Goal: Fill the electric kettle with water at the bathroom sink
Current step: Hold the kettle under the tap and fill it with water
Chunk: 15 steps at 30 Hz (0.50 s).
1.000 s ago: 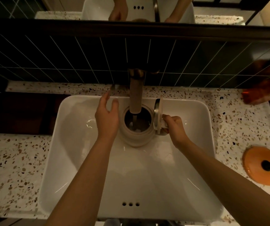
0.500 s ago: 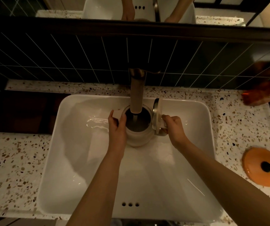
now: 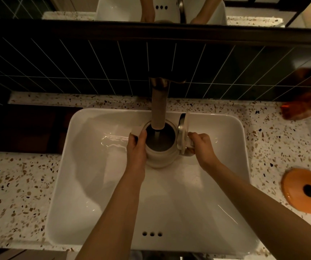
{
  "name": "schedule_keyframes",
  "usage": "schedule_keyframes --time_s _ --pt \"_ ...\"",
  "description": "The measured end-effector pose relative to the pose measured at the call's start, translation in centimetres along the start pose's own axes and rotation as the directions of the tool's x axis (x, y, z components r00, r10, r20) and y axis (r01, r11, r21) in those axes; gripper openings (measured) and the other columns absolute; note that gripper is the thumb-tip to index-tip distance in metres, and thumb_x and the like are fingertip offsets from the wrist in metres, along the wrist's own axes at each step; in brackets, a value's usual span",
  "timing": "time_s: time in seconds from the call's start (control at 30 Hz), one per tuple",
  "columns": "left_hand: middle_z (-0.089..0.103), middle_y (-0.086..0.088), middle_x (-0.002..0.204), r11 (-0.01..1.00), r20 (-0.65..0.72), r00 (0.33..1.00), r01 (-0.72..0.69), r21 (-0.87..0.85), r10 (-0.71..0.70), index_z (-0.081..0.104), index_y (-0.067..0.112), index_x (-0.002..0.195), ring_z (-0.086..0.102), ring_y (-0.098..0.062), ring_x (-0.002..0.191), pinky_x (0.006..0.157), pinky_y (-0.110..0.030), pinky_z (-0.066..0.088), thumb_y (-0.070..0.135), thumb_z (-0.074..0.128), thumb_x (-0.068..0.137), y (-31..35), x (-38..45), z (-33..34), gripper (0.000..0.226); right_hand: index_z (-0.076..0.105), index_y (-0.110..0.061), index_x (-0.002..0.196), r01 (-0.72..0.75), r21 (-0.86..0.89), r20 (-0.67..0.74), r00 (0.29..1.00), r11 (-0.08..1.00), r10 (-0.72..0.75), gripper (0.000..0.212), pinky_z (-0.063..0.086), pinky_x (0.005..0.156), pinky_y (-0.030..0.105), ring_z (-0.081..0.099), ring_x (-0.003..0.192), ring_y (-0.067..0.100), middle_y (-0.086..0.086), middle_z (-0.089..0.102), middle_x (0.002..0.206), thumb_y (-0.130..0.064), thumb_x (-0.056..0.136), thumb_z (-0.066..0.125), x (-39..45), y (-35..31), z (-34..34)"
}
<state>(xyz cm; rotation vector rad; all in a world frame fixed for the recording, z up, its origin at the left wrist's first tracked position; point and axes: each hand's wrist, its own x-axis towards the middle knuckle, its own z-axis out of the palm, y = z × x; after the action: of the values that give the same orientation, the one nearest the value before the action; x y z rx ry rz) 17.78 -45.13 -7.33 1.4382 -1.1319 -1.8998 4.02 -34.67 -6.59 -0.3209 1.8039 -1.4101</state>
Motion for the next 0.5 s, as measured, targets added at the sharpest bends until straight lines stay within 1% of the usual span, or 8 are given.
schedule_keyframes --time_s 0.13,0.27,0.37,0.5 --pt "0.066 0.012 0.106 1.0 0.0 1.0 0.012 -0.011 -0.012 0.059 0.036 0.102 0.06 -0.001 0.1 0.09 -0.025 0.045 0.028 0.055 0.098 0.02 0.01 0.02 0.01 0.046 -0.007 0.05 0.021 -0.038 -0.001 1.0 0.999 -0.021 0.048 0.043 0.046 0.013 0.046 0.035 0.0 -0.007 0.05 0.033 -0.006 0.098 0.041 0.36 0.56 -0.16" --pt "0.067 0.012 0.108 1.0 0.014 1.0 0.006 -0.024 -0.006 0.059 0.037 0.103 0.06 -0.003 0.104 0.094 -0.026 0.046 0.027 0.055 0.098 -0.04 0.09 0.02 0.012 0.045 -0.009 0.047 0.01 -0.028 0.002 1.0 1.0 -0.01 0.052 0.044 0.043 0.009 0.049 0.033 -0.002 -0.007 0.052 0.032 -0.003 0.098 0.038 0.25 0.44 -0.17" --pt "0.067 0.011 0.11 1.0 0.013 1.0 0.003 -0.028 -0.003 0.061 0.036 0.103 0.061 -0.006 0.108 0.095 -0.026 0.046 0.027 0.056 0.098 -0.06 0.1 -0.06 0.012 0.045 -0.008 0.048 0.014 -0.04 -0.002 1.0 0.999 -0.015 0.05 0.044 0.043 0.01 0.048 0.034 -0.001 -0.006 0.052 0.032 -0.003 0.098 0.039 0.32 0.49 -0.15" --pt "0.068 0.01 0.115 0.999 0.023 1.0 0.01 -0.031 -0.01 0.061 0.036 0.109 0.061 -0.005 0.11 0.096 -0.027 0.046 0.03 0.057 0.097 -0.13 0.14 -0.21 0.014 0.045 -0.009 0.048 0.019 -0.04 -0.005 1.0 0.999 -0.02 0.05 0.042 0.041 0.008 0.046 0.033 -0.002 -0.007 0.05 0.031 -0.002 0.097 0.039 0.2 0.45 -0.15"
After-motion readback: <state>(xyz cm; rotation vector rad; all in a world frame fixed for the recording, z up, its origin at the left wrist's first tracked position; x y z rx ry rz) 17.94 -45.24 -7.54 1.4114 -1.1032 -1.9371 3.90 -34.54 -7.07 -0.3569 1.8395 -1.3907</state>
